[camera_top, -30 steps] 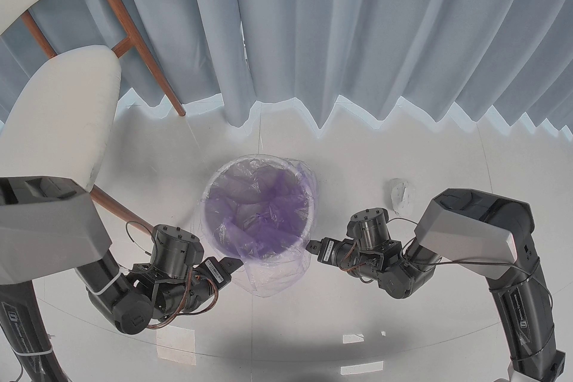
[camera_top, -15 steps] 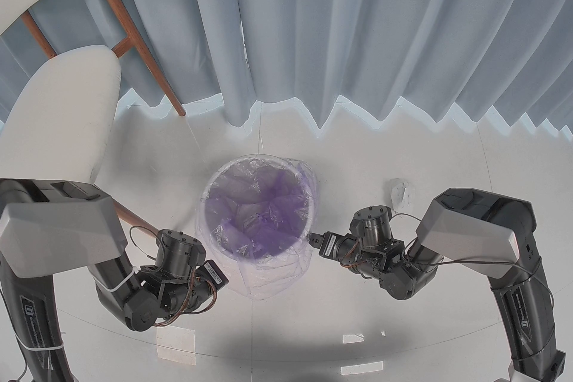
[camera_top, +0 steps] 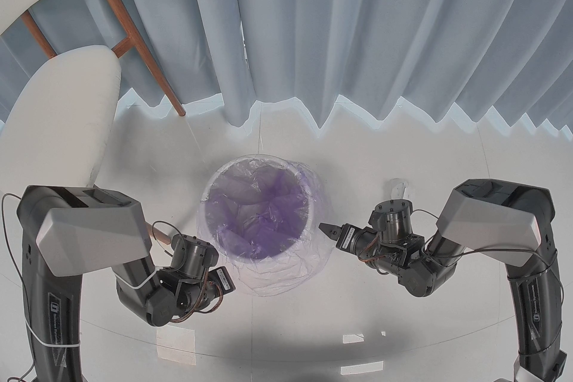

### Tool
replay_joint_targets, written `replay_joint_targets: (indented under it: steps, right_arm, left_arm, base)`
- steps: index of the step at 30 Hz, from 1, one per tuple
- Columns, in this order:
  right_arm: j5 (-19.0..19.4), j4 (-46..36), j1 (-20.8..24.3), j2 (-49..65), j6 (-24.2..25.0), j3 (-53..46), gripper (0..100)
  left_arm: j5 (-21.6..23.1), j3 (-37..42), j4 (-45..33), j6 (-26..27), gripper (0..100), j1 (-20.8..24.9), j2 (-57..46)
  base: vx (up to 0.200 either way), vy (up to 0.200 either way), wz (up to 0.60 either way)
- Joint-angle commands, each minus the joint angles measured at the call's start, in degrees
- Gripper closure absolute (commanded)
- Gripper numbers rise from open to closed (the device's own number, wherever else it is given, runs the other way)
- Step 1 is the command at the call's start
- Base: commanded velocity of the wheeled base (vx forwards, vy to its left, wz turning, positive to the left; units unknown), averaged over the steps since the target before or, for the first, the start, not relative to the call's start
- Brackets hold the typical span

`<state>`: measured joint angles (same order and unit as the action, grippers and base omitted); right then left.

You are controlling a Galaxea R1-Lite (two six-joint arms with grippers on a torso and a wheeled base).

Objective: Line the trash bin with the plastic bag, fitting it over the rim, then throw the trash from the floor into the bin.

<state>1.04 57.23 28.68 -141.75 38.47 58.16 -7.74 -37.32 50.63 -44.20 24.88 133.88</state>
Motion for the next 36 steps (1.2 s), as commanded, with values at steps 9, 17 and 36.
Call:
replay_joint_targets:
  steps: [9, 17, 36]
  right_arm:
    - [-1.7, 3.2, -2.3, 6.2, 0.4, -7.1, 0]
    - [-1.8, 5.4, -4.4, 8.2, 0.5, -11.1, 0]
    - [-2.6, 5.8, -4.8, 10.0, 0.1, -15.1, 0]
  left_arm:
    - [-3.2, -8.6, -0.1, 10.3, 100, -2.1, 8.6]
    - [-3.4, -8.6, -0.1, 11.2, 100, -2.5, 8.8]
    - [-3.0, 6.6, 0.8, 14.1, 0, -1.9, -3.6]
  base:
    - [0.000, 0.000, 0.00]
    - [0.000, 0.000, 0.00]
    - [0.000, 0.000, 0.00]
